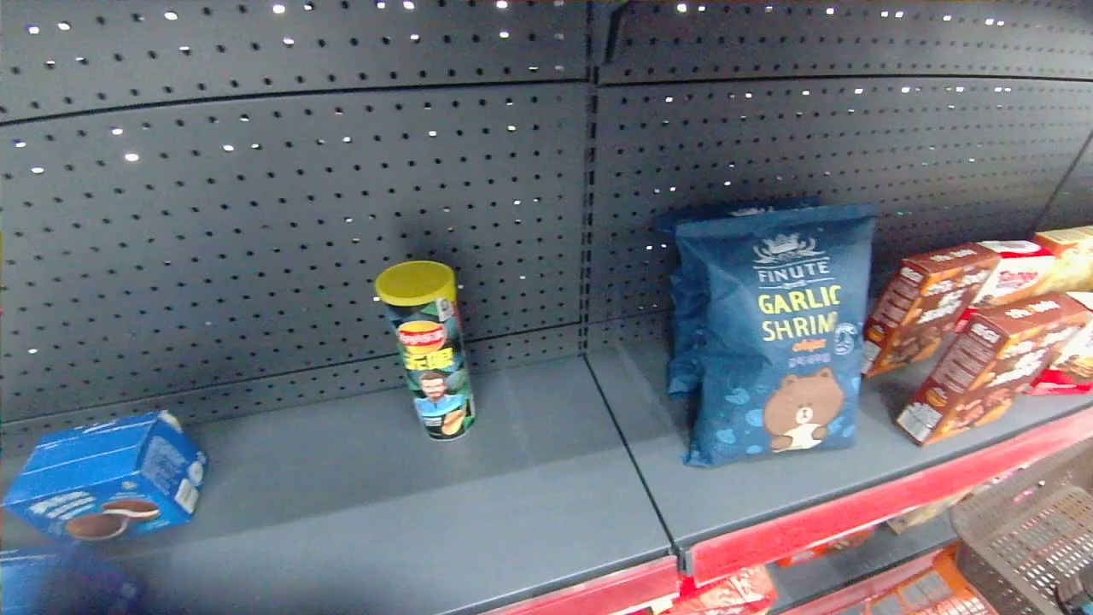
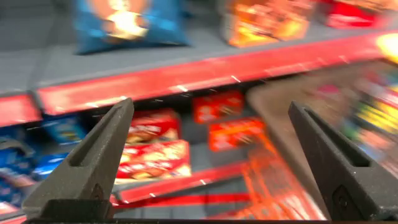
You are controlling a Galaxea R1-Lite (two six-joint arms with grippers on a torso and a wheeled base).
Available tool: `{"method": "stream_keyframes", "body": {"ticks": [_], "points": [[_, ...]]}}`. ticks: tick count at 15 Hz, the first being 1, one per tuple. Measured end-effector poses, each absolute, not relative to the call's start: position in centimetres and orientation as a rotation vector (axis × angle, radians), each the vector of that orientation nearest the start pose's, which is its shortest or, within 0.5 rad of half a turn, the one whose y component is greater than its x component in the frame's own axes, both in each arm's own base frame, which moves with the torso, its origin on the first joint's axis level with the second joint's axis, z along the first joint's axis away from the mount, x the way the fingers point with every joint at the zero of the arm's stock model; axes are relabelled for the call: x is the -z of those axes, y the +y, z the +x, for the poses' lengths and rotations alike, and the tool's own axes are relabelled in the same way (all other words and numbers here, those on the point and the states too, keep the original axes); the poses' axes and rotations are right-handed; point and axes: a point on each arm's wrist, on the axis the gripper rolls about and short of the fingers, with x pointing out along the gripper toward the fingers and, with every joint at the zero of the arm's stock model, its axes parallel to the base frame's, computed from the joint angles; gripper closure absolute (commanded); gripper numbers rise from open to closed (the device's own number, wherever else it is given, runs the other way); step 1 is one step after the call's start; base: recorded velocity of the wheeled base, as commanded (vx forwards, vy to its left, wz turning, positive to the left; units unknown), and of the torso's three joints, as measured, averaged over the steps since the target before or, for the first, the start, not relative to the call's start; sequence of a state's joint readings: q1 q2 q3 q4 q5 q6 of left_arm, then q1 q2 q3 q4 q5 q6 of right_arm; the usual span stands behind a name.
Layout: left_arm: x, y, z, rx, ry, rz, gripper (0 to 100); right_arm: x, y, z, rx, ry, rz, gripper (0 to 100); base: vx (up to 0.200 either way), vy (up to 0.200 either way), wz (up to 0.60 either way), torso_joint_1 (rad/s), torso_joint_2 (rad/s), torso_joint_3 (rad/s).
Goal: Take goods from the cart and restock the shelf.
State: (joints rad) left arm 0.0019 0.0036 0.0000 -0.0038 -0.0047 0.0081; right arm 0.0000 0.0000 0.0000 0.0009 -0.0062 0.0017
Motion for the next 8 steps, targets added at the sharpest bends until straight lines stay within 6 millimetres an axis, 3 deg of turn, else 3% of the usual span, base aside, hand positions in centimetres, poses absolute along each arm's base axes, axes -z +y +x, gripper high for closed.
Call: {"method": "stream_keyframes", "body": {"ticks": [8], "points": [[-7.6,-0.01,-2.25,0.003,-0.001,0.009,0,-7.55,-0.01,-2.28,0.006,0.0,0.002,0,0.0,0.0,-0.6,0.0,0.0,0.004]]}}
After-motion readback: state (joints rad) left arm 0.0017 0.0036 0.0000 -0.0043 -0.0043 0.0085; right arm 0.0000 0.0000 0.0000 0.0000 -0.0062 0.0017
